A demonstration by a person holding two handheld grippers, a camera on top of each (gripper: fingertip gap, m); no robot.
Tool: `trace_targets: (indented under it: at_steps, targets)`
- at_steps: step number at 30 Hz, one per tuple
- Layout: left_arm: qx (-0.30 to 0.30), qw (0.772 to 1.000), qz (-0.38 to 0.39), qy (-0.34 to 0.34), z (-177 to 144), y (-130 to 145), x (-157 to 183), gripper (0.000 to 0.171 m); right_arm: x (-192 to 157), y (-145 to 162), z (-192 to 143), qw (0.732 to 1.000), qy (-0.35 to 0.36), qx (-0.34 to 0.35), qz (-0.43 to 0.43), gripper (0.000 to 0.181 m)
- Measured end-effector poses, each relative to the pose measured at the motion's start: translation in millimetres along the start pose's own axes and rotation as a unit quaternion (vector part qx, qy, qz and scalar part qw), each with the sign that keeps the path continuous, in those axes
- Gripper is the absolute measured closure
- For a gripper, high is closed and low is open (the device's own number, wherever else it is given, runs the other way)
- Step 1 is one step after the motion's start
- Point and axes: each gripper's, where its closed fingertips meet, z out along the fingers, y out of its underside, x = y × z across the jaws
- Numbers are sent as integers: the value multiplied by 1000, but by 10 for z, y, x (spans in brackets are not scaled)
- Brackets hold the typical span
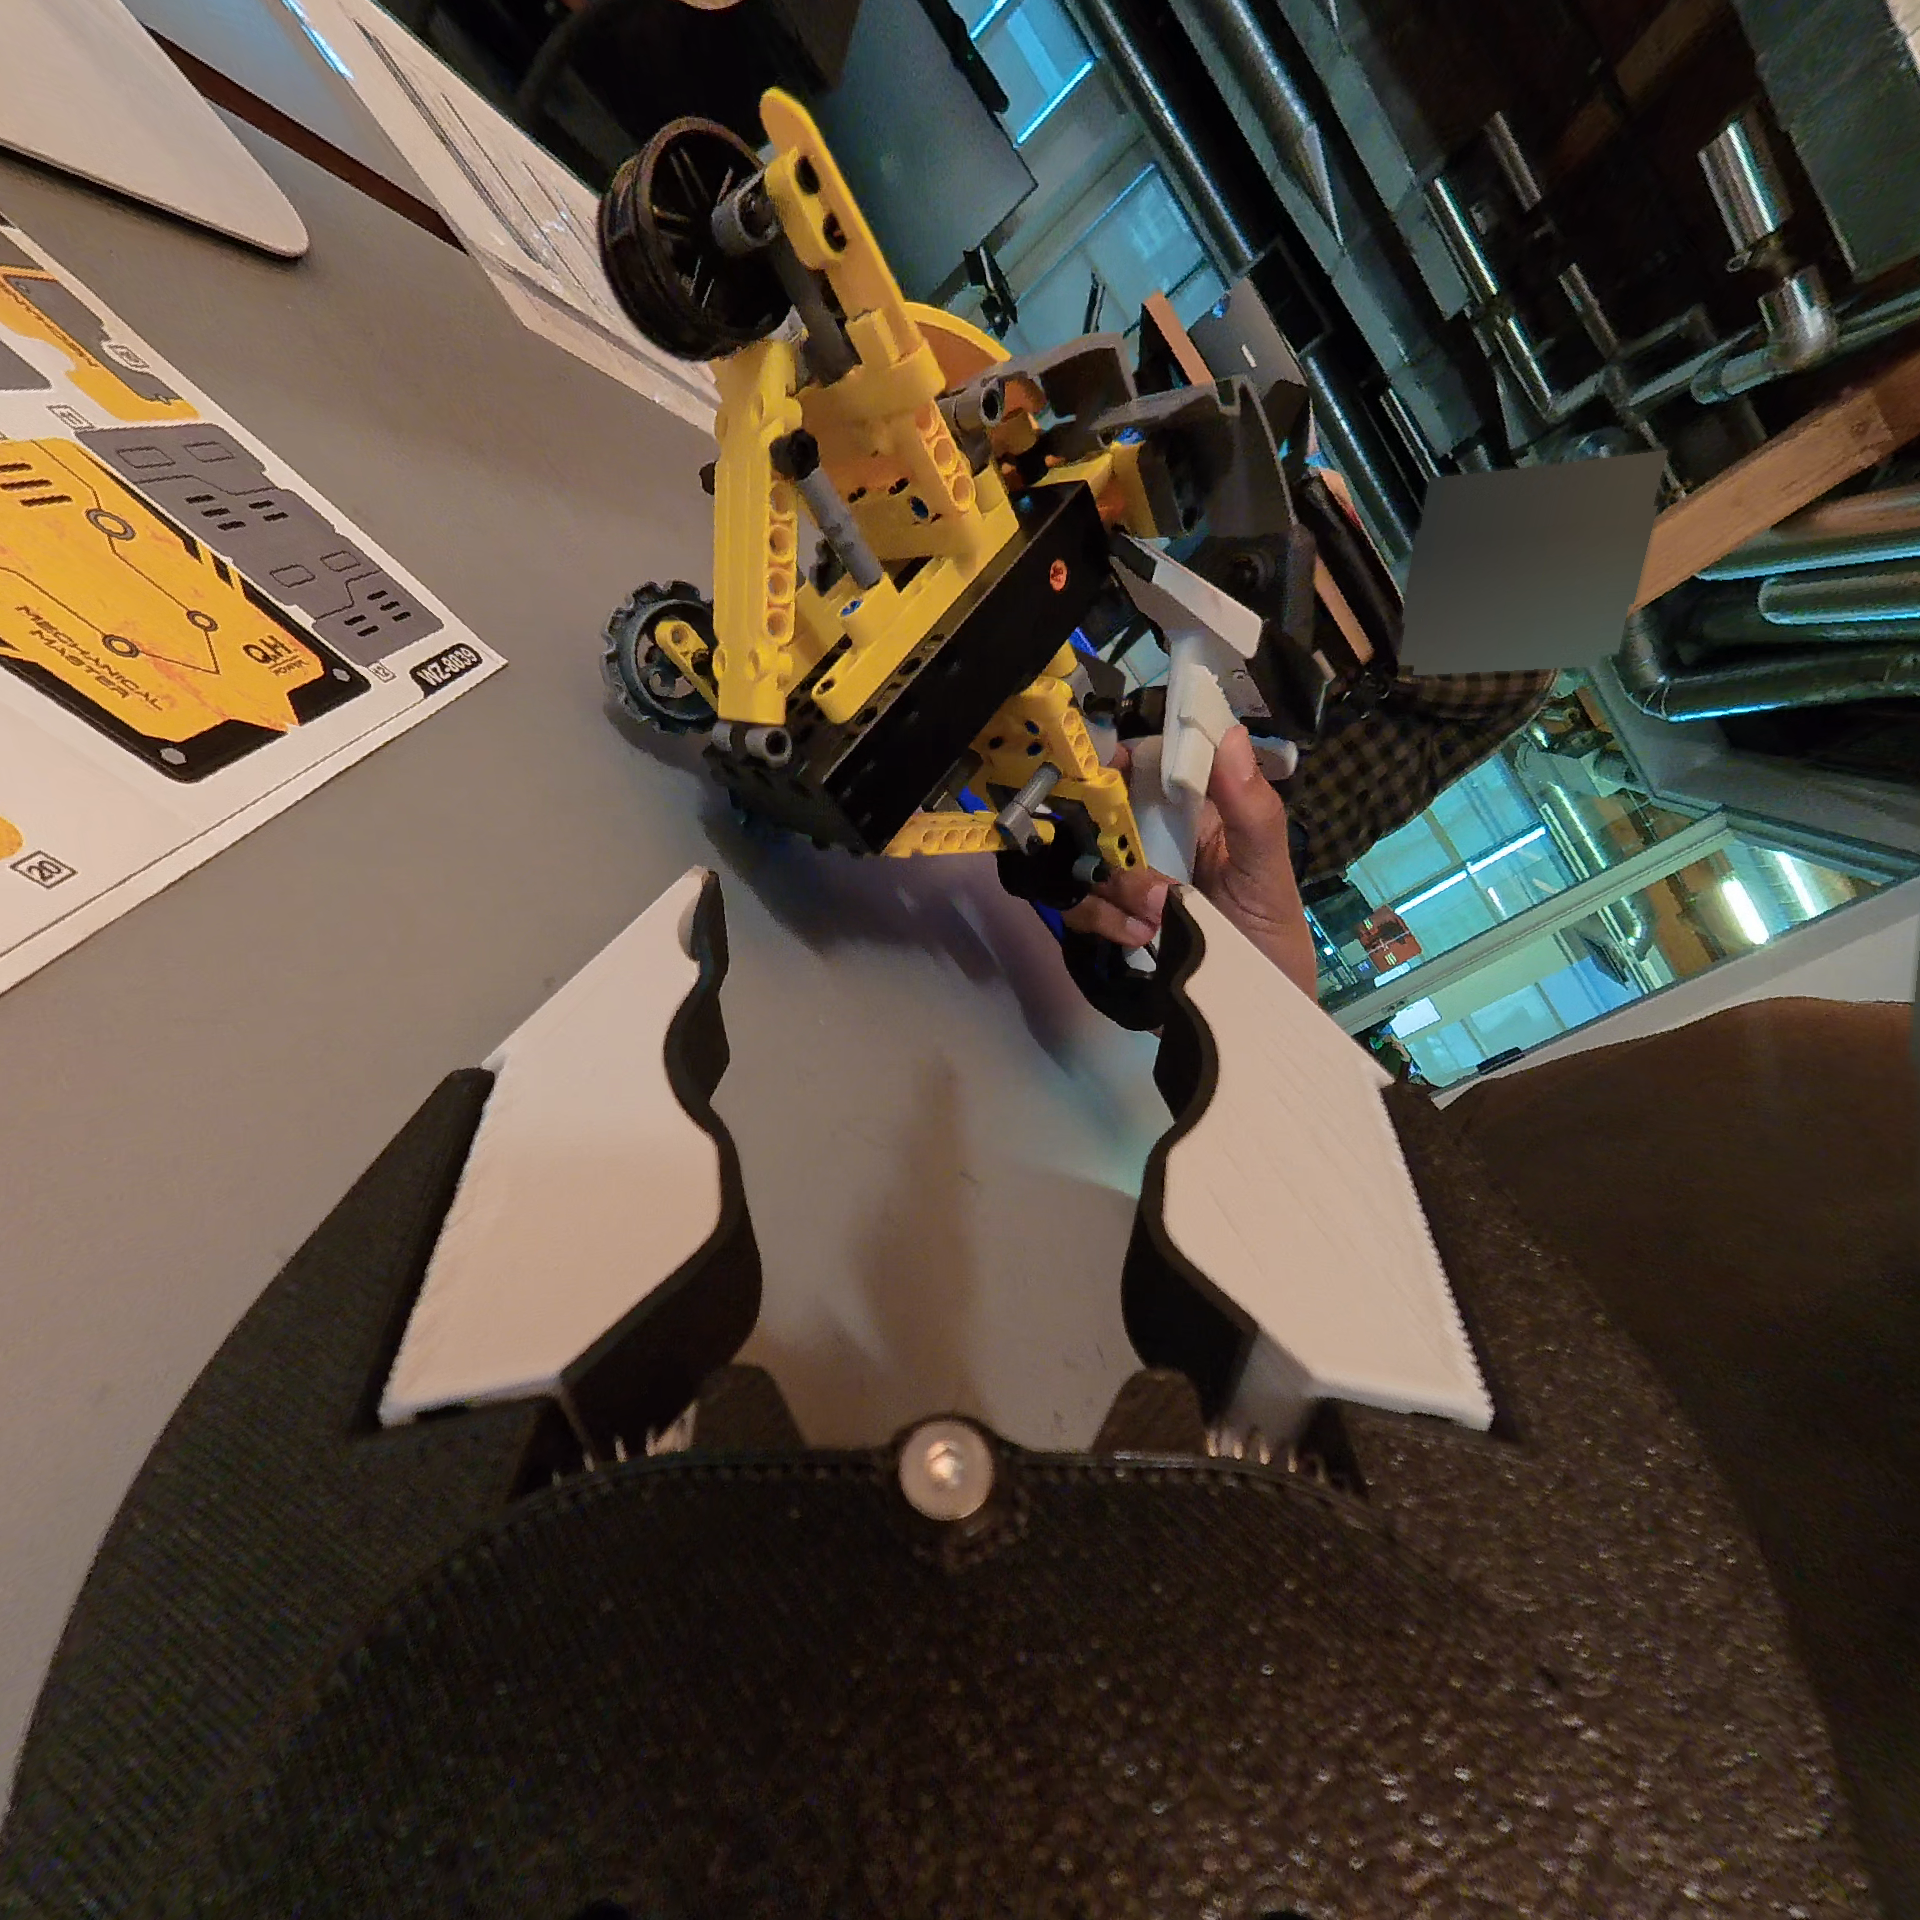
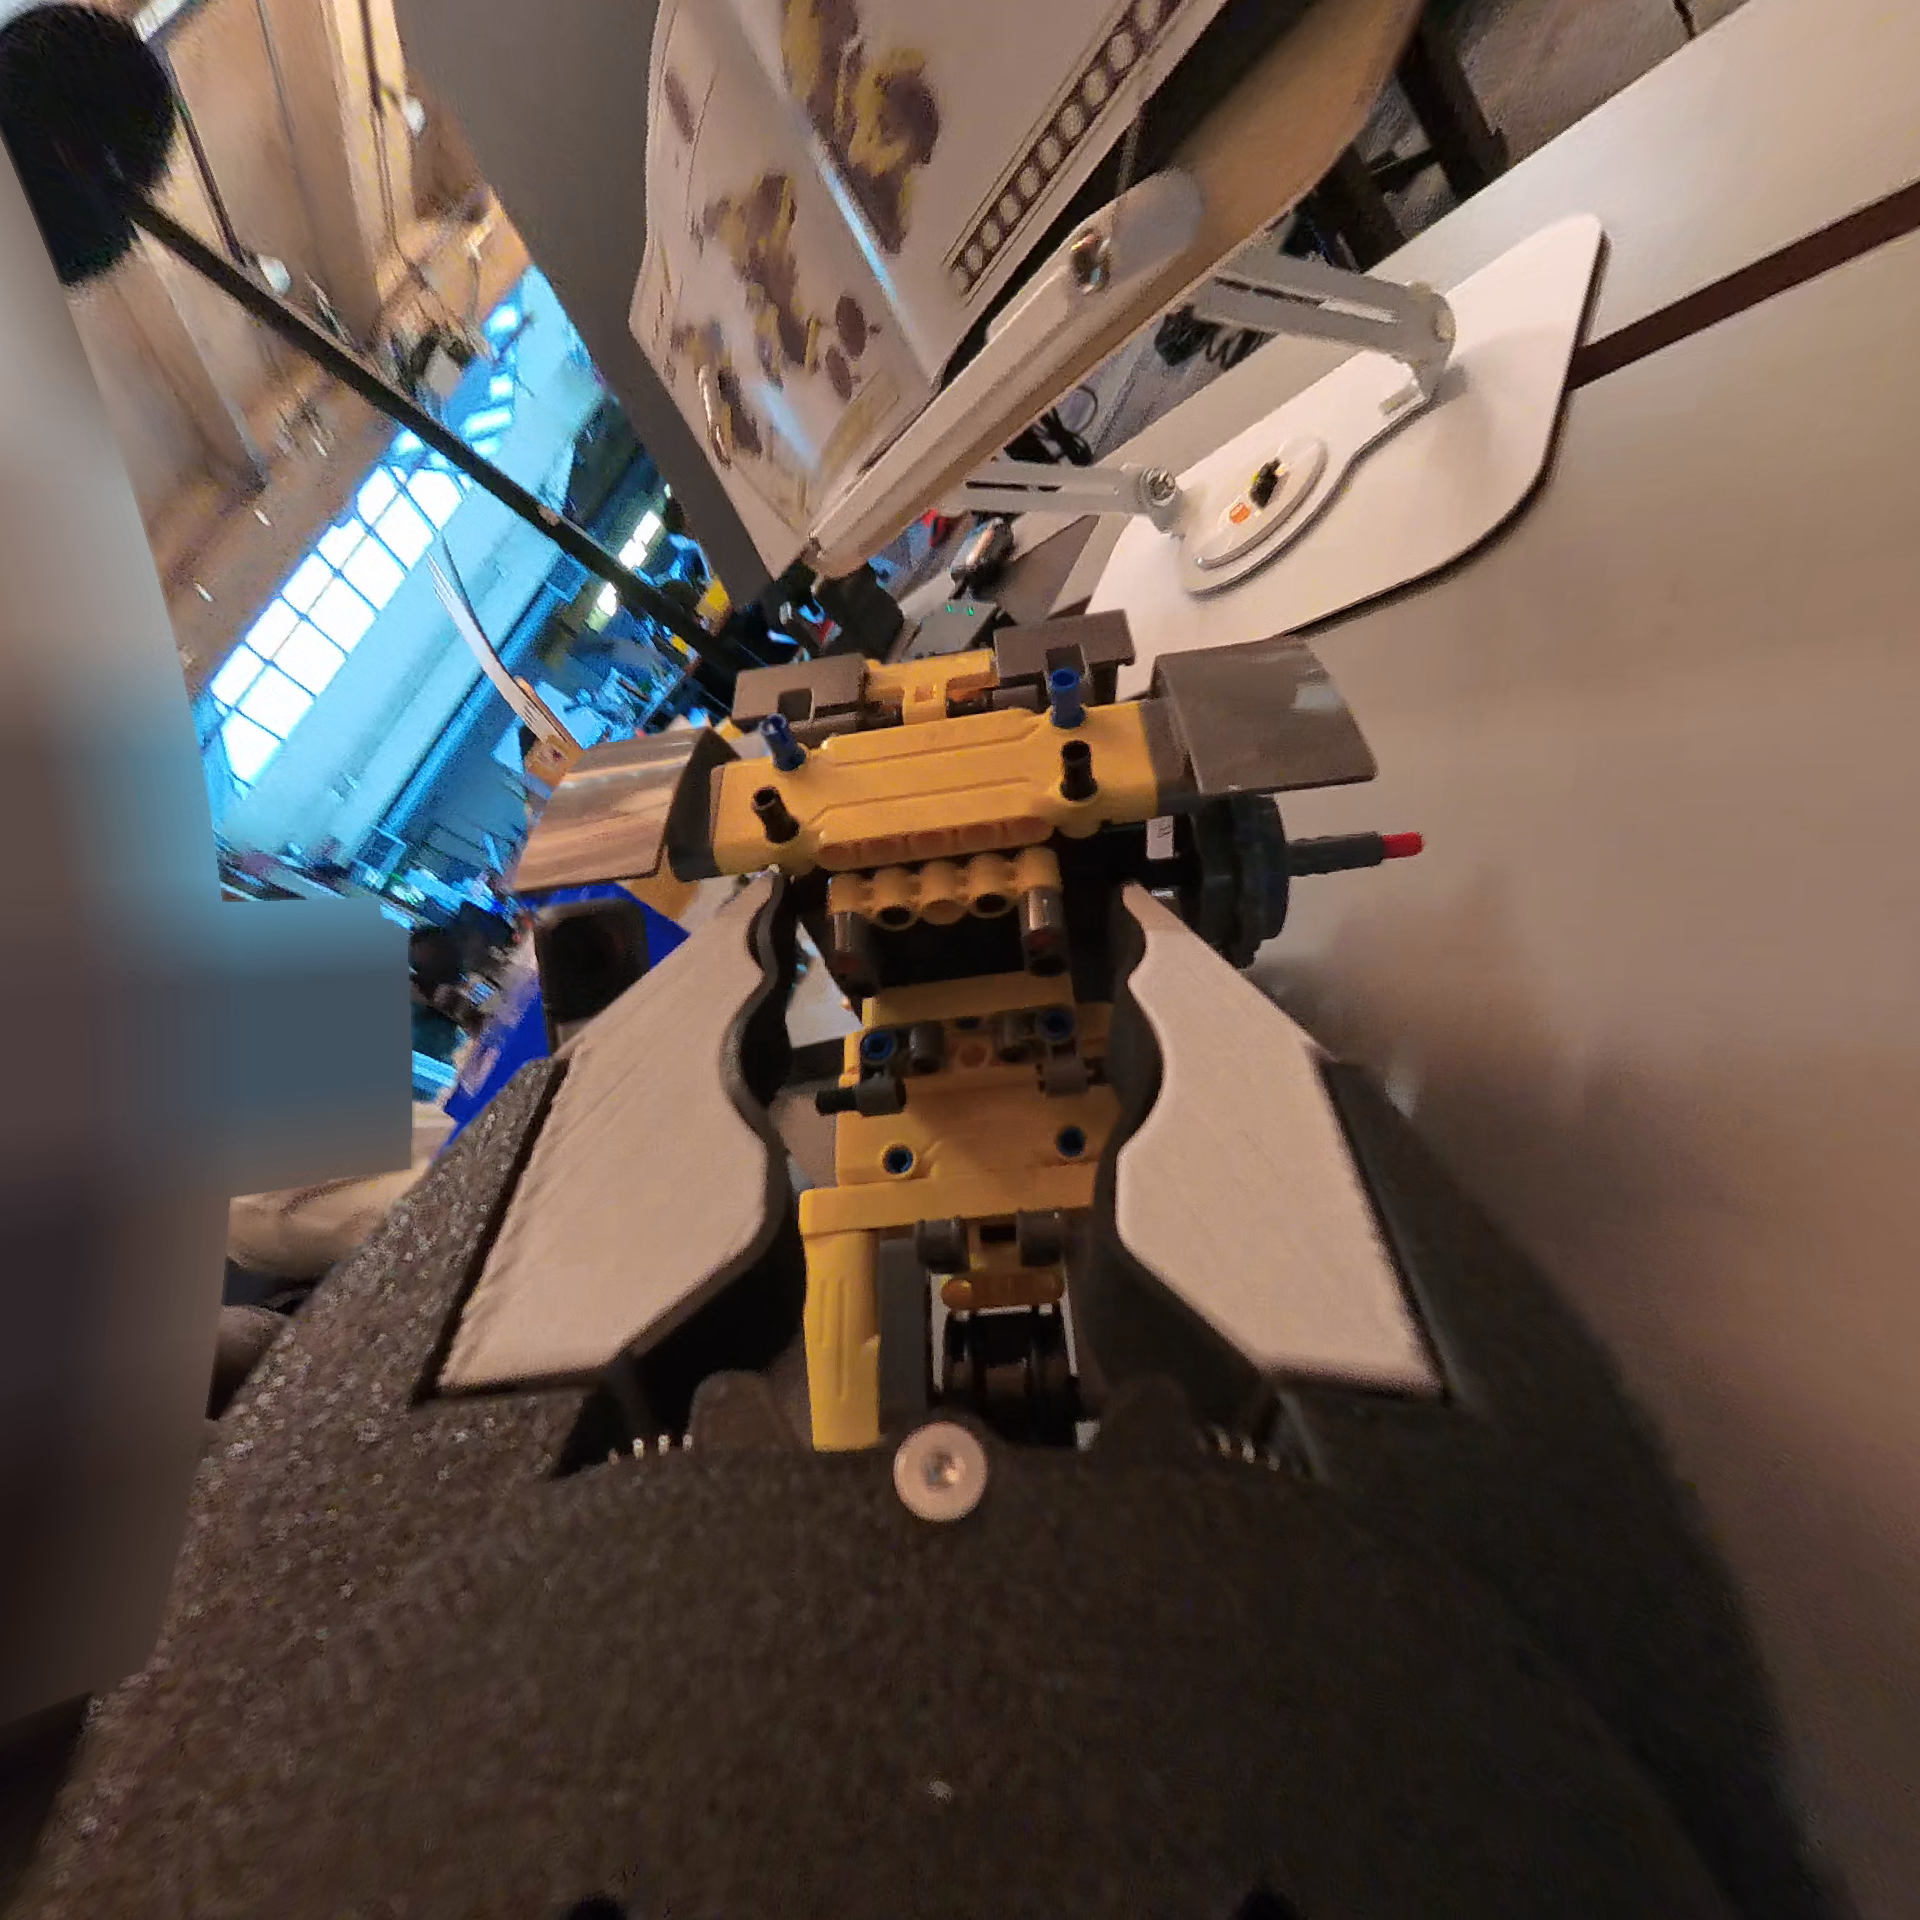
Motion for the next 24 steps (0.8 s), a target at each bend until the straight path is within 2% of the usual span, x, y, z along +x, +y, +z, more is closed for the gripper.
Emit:
trace_targets:
  at_steps: [8,24]
  targets:
    - [0,1000,-2,1,-1,-2,-1,90,51,-43,-36,1000,-7,10,25,123]
    - [0,1000,-3,1,0,-1,-1,90,65,-52,-56,1000,-6,5,19,122]
